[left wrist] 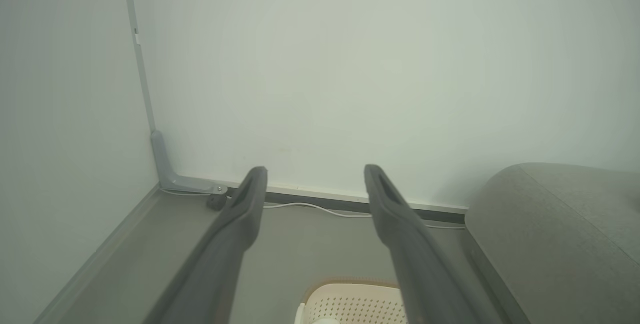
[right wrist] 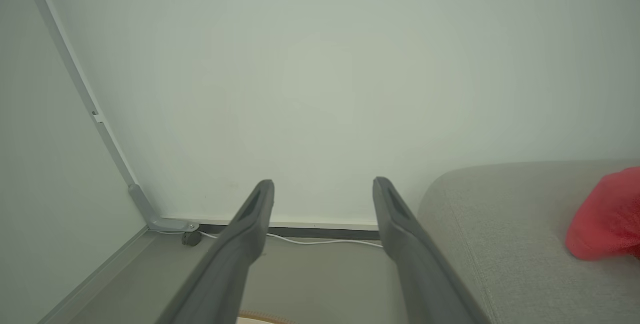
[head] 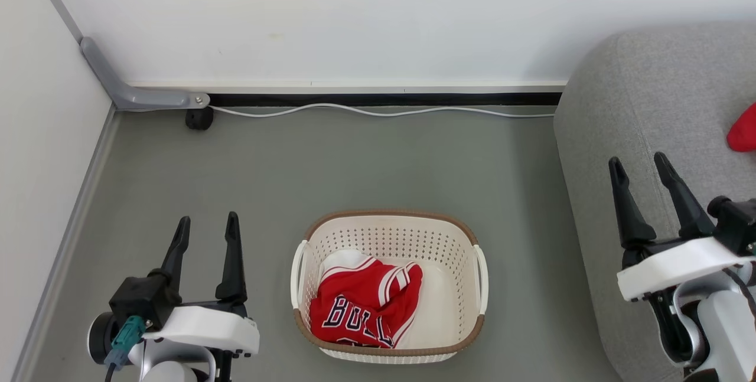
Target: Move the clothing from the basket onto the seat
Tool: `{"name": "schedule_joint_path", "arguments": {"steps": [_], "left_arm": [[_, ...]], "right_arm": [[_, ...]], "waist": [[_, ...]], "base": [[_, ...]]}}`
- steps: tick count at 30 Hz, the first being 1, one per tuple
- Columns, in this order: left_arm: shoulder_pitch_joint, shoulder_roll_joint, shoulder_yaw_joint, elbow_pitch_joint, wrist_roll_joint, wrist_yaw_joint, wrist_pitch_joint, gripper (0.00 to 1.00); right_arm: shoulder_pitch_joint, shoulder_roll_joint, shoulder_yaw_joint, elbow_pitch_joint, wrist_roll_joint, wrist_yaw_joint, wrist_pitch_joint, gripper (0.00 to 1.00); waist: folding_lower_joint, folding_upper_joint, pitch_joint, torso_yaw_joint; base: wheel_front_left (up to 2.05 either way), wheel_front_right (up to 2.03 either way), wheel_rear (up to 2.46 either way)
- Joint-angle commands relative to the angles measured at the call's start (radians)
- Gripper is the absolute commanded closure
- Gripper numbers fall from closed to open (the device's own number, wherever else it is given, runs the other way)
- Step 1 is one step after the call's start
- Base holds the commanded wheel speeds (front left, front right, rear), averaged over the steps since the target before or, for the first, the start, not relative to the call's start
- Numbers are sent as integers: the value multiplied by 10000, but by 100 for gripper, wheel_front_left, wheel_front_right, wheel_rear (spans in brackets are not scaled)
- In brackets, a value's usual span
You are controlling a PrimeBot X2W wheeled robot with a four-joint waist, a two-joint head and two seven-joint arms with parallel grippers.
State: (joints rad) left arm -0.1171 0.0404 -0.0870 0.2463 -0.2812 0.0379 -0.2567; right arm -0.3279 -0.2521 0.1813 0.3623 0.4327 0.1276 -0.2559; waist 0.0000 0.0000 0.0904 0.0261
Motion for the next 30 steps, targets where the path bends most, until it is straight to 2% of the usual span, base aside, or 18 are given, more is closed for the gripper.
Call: {"name": "schedule_joint_path", "arguments": {"steps": [1, 18, 30], "left_arm": [[-23, 99, 402, -410, 137, 92, -51, 0], [1593, 99, 154, -1259, 226, 385, -51, 0], [1985, 99, 66, -1273, 299, 303, -51, 0]], "right_arm": [[196, -20, 54, -333, -66, 31, -59, 0], [1897, 471, -541, -718, -743, 31, -59, 0], [2371, 756, -943, -853, -1034, 31, -59, 0]], "waist": [[0, 0, -103, -64], [0, 0, -600, -212], [0, 0, -781, -114]], "base": [[0, 0, 0], [0, 0, 0], [0, 0, 0]]}}
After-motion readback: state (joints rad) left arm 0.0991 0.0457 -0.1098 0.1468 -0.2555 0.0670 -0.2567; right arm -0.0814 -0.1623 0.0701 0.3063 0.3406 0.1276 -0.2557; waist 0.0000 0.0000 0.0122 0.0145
